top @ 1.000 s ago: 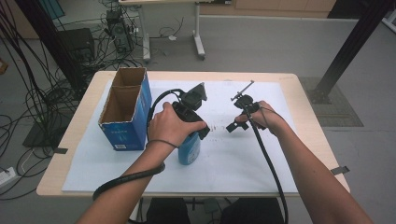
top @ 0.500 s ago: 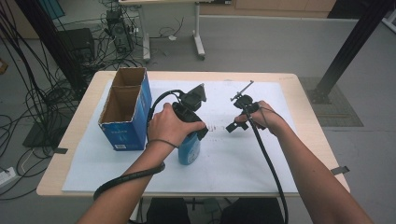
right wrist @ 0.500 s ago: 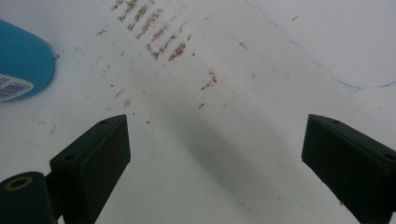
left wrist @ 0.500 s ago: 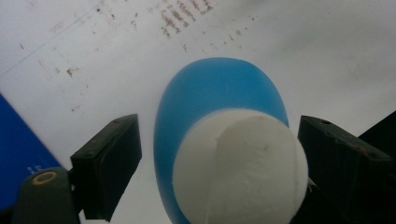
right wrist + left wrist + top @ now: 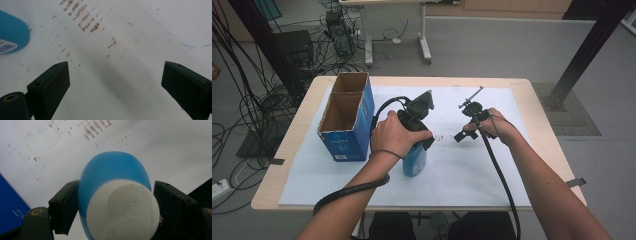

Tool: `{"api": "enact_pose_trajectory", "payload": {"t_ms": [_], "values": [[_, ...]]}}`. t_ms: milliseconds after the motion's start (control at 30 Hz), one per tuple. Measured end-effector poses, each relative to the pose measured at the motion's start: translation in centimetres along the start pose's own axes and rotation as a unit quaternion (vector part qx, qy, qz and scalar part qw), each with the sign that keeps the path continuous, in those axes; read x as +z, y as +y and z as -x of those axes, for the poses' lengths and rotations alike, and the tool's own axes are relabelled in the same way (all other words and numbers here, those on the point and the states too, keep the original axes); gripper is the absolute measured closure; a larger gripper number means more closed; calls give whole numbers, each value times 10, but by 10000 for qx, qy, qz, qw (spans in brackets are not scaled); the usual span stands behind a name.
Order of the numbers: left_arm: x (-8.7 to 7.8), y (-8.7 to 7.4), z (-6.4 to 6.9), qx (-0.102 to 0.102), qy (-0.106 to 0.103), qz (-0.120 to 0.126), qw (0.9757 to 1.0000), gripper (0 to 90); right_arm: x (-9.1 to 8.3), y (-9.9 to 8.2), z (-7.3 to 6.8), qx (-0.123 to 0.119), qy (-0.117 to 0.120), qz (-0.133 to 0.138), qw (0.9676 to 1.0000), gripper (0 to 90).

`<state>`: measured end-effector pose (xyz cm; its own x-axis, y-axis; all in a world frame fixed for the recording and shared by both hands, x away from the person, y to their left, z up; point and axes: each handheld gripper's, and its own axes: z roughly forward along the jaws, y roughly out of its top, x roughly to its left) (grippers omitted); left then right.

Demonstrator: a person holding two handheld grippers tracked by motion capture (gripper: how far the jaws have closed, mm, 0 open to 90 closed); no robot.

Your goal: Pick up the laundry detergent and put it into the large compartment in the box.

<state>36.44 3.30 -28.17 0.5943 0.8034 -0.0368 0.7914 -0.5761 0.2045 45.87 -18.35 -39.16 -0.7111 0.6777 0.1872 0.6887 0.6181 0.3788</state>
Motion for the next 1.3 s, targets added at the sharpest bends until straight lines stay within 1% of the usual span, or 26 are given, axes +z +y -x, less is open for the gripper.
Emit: {"api": "enact_pose_trajectory", "payload": {"t_ms": [67,100,233,267,400,600,933,967,1033,1133,1300], "values": [[0,0,0,-20,8,14,10000,267,0,0,0,-5,-9,0,10000,78],[0,0,0,-7,10,6,10000,293,0,0,0,-10,-10,4,10000,78],[-2,0,-1,-19,-8,43,10000,309,-1,0,1,-43,-21,16,10000,79],[-2,0,-1,-24,-18,53,10000,314,-1,0,1,-19,-16,1,10000,79],[-3,-1,-2,-41,3,75,10000,350,0,0,0,7,-13,0,10000,79],[-3,-1,-2,-46,54,86,9999,371,1,0,0,-58,-11,7,10000,81],[-3,-1,-1,-70,101,55,9999,375,1,1,-2,-45,-6,-12,10000,82],[-3,-1,-1,-73,96,41,9999,376,2,1,-1,-71,-9,-2,10000,82],[-3,0,0,-88,112,11,9999,376,1,1,-2,-36,-15,-17,10000,82],[-3,0,1,-95,146,22,9998,377,1,1,-1,-48,-19,-8,10000,82],[-3,0,1,-79,141,8,9999,377,1,0,-1,-22,-17,-9,10000,83]]}}
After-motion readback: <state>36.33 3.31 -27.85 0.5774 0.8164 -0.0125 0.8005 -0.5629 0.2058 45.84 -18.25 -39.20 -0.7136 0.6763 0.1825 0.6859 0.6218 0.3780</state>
